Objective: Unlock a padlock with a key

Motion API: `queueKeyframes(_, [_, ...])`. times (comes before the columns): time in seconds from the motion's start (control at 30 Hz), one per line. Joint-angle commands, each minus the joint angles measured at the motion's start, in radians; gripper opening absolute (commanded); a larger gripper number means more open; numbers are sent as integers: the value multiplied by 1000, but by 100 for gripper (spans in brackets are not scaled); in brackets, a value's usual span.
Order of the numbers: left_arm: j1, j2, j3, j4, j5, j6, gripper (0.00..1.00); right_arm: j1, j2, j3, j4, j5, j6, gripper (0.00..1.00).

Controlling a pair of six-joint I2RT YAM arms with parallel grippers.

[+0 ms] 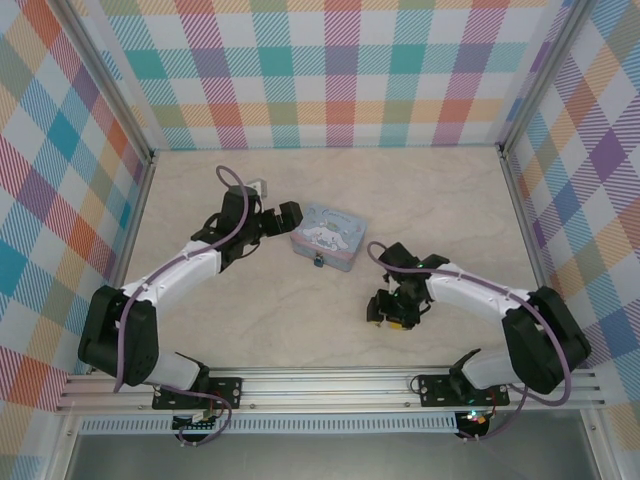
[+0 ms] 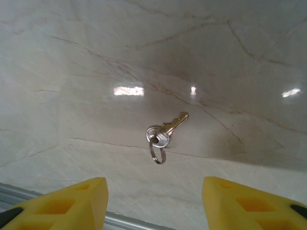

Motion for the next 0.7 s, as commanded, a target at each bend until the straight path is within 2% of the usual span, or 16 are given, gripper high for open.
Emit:
queueKeyframes(0.0, [9,-39,-13,19,-8,19,100,30,38,51,-40,58,43,52])
queueKeyframes(0.27, [12,-60,-28,19,-11,19,100,45,114,101,-32,99,13,44])
queueKeyframes(0.67, [17,-65,-26,10,-18,20,100,46,169,86,-3,77,-1,29])
